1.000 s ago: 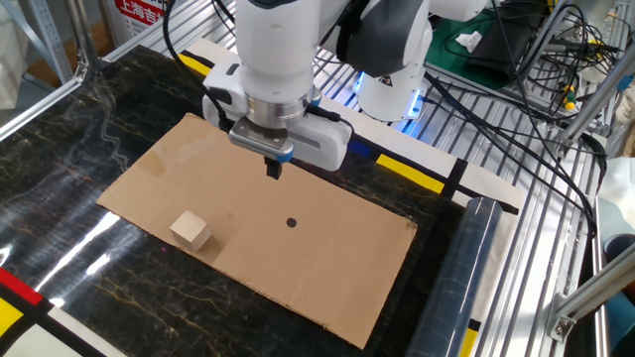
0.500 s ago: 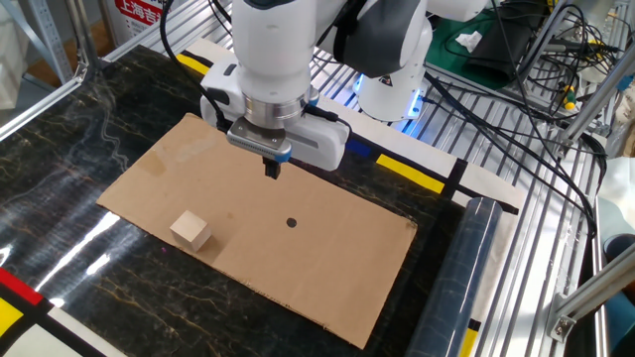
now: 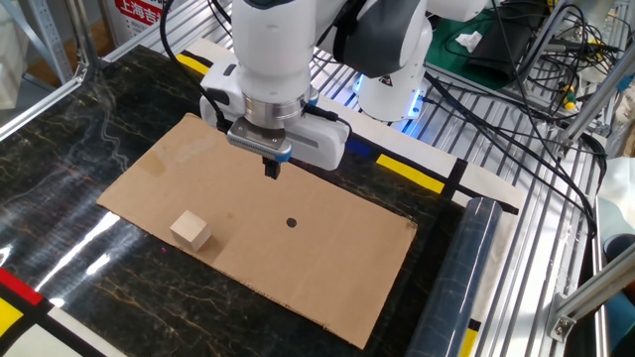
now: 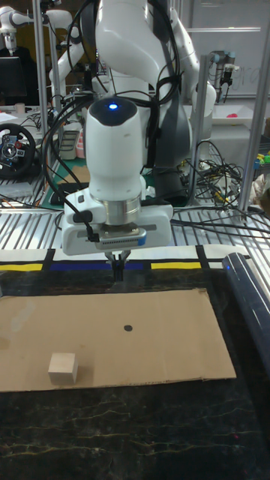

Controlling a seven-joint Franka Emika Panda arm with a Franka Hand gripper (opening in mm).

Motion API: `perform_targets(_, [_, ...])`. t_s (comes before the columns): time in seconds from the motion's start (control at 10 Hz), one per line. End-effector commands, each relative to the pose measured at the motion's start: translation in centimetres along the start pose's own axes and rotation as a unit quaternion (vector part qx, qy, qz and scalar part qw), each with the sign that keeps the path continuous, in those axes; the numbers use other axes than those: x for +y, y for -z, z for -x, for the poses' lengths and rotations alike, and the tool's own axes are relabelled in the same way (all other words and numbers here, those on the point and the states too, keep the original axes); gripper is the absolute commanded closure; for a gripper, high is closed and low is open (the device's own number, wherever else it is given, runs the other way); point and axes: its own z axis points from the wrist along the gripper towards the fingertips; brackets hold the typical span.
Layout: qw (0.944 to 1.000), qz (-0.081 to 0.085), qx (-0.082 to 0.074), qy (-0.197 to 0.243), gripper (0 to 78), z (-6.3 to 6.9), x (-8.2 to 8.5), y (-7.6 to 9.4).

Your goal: Grab the block and place it at the designated location

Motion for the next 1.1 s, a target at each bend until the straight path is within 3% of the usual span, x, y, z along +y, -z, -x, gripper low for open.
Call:
perform_targets(0.1, [1.0000, -0.001, -0.002, 0.000, 77.6, 0.05, -0.03, 0.12])
perform_targets(1.1, [1.0000, 0.002, -0.001, 0.006, 77.6, 0.24, -0.69, -0.67])
